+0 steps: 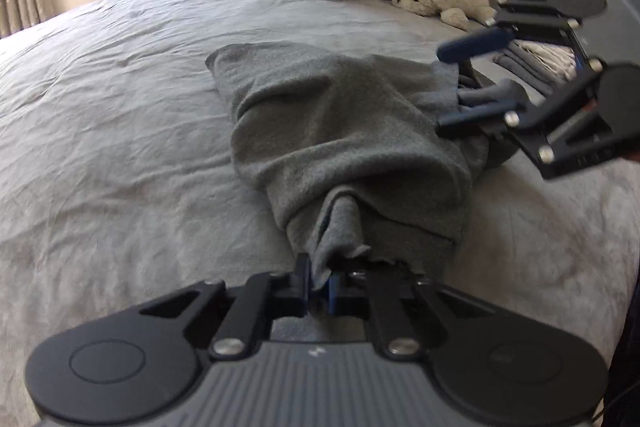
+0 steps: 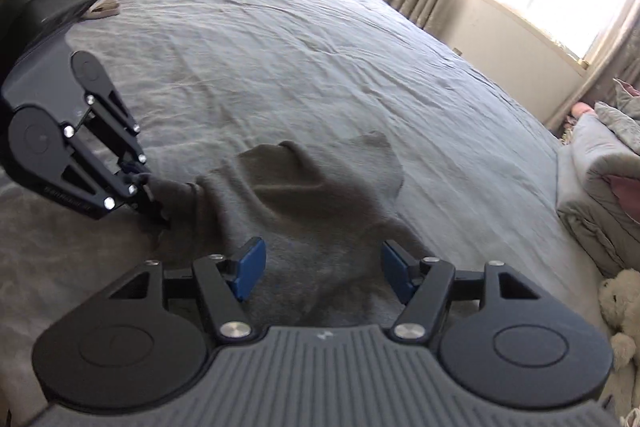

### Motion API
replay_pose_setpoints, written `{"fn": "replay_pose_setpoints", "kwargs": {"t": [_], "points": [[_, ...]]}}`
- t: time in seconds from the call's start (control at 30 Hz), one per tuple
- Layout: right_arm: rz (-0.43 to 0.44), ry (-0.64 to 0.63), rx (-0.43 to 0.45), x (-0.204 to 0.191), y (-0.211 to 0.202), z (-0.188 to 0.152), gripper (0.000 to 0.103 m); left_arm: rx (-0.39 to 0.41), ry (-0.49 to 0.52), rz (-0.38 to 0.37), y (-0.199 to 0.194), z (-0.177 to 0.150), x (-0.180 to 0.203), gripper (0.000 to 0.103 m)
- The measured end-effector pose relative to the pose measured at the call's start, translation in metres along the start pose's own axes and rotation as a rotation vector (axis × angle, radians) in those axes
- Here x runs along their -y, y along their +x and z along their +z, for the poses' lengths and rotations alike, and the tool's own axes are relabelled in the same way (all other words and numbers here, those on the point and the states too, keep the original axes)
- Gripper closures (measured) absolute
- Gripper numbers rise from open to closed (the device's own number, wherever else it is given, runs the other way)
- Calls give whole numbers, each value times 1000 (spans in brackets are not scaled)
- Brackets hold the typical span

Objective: Fold clothes
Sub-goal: 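Lift the shirt up off the bed with both grippers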

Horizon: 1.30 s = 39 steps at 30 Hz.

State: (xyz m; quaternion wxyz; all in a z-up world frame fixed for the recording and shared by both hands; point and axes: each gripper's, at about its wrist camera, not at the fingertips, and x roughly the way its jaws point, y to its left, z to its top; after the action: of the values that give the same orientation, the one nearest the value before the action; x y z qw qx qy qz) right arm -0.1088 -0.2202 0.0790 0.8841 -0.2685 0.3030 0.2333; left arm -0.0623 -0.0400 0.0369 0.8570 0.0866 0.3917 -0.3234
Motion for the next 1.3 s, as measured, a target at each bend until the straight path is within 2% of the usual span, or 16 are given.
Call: {"fn": "replay_pose_setpoints", "kwargs": {"t": [0.13, 0.2, 0.23, 0.27, 0.4, 0.5, 0.57, 0.77, 0.93, 1.07, 1.3], "points": [[68, 12, -37, -15, 16, 4, 36, 118, -172, 12, -32, 20, -37, 97], [45, 46, -32, -15, 21, 12, 58, 169, -218, 28, -48, 28, -51, 97], [33, 63, -29, -15, 24, 15, 89, 193, -229, 48, -56, 32, -56, 97], [21, 80, -27, -15, 27, 19, 100, 214, -241, 59, -62, 35, -62, 97], [-55, 193, 87, -6, 12, 44, 100, 288, -294, 77, -89, 44, -84, 97], [-111, 282, 59, -7, 11, 58, 100, 300, -327, 116, -99, 46, -98, 97], [-148, 341, 41, -7, 10, 67, 100, 277, -342, 145, -95, 46, -103, 97], [-271, 475, -33, -3, 14, 73, 100, 234, -320, 216, -78, 46, -99, 97], [-332, 478, -89, 0, 20, 66, 100, 222, -322, 257, -70, 47, -99, 97], [-453, 448, -130, 1, 22, 62, 93, 212, -313, 298, -65, 47, -96, 97], [-542, 422, -187, 3, 31, 54, 88, 197, -337, 325, -62, 48, -98, 97]]}}
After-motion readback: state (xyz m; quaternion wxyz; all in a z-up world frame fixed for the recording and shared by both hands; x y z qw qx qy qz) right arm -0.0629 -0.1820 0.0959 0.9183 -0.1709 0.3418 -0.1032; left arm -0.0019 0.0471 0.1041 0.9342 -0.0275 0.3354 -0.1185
